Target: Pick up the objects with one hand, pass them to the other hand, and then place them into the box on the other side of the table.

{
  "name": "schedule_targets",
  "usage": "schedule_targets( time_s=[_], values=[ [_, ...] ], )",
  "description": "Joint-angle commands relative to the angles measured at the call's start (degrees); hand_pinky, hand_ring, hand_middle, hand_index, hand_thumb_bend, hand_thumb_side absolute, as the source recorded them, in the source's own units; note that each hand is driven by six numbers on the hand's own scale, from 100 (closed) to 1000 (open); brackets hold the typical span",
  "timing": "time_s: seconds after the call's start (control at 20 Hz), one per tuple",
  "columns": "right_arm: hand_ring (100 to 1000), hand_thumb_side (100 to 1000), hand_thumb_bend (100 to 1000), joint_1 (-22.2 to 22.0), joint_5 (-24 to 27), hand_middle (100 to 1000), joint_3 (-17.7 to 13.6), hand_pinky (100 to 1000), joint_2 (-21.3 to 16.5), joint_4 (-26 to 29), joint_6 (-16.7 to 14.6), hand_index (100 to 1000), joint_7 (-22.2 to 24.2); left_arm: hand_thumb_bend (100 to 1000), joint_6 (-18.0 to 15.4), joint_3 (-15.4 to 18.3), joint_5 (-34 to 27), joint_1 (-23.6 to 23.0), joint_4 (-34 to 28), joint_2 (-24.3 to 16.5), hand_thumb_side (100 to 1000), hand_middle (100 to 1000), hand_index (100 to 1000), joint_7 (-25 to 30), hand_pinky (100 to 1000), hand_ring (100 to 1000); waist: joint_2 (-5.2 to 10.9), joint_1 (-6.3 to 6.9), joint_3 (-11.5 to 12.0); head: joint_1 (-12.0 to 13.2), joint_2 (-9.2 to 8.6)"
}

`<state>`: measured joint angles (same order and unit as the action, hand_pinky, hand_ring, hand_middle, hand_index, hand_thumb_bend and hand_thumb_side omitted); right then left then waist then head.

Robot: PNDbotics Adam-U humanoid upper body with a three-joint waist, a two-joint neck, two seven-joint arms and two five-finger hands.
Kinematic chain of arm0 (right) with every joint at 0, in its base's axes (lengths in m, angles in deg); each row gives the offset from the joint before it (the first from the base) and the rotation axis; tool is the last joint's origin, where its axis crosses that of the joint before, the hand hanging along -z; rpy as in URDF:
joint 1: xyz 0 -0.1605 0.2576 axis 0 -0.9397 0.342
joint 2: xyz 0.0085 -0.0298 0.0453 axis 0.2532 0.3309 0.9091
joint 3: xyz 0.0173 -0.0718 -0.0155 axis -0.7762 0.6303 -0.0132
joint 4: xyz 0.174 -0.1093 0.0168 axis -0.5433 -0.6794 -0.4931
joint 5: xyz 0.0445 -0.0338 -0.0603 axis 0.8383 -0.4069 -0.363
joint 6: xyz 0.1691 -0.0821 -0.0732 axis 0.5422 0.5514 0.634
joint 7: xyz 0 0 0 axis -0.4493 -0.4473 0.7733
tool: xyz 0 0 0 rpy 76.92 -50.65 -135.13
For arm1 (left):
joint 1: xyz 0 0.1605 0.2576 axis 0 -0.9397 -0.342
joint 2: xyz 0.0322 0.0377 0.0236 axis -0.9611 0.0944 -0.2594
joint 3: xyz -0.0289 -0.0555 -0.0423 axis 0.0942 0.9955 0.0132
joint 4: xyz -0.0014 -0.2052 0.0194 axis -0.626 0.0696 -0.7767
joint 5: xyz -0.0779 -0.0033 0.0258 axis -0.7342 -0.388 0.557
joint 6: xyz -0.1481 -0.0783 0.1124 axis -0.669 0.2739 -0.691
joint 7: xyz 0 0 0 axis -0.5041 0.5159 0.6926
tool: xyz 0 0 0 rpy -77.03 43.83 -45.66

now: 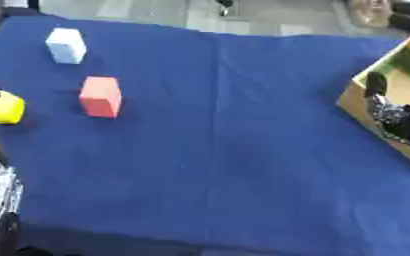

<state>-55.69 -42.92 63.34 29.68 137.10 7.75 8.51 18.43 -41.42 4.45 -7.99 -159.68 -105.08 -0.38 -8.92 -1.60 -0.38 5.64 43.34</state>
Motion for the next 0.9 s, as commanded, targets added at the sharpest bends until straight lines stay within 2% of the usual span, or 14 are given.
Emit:
schedule_targets(
  time_s=[0.05,0.3,0.5,0.6,0.7,0.8,0.9],
  values=[
    [889,100,100,0.56,-0.11,923,-0.61,889,-0.48,0.31,-0.05,921,-0.12,622,0.04,0.01,0.30,0.26,-0.89,-0.73,583,535,579,0.40,624,573,1.60,0.62,-0.06,-0.20,-0.61],
    [890,100,100,0.58,-0.01,924,-0.57,890,-0.41,0.29,-0.12,921,-0.03,655,1.25,0.05,1.04,0.39,-0.74,-2.54,580,534,587,0.58,621,572,1.70,0.80,-0.28,-0.07,-0.37],
    [890,100,100,0.72,0.12,924,-0.31,890,-0.54,0.19,-0.26,923,0.22,704,4.52,0.14,2.74,0.58,-0.71,-7.11,580,537,602,1.44,619,574,1.86,1.02,-0.54,0.06,-0.48],
    [891,100,100,0.62,0.25,925,-0.25,891,-0.68,0.09,-0.28,923,0.33,727,7.47,0.19,5.09,0.88,-0.39,-11.77,576,554,638,2.98,623,584,2.05,1.14,-0.60,0.02,-0.48],
    [891,100,100,0.57,0.44,925,0.01,891,-0.87,-0.05,-0.38,924,0.55,723,11.92,-0.44,7.84,1.11,0.67,-17.64,549,584,693,7.07,641,603,2.39,1.36,-0.79,0.40,-0.43],
    [891,100,100,0.49,0.64,925,0.19,891,-1.11,-0.14,-0.48,924,0.74,735,16.62,-1.29,11.65,1.52,1.63,-24.81,550,617,746,14.75,667,625,2.66,1.54,-0.99,0.56,-0.29],
    [892,100,100,0.40,0.83,927,0.33,892,-1.30,-0.24,-0.51,925,0.90,762,20.75,-2.89,16.78,2.48,2.99,-33.10,539,657,781,25.10,700,654,2.95,1.71,-1.15,1.11,0.18]
  ],
)
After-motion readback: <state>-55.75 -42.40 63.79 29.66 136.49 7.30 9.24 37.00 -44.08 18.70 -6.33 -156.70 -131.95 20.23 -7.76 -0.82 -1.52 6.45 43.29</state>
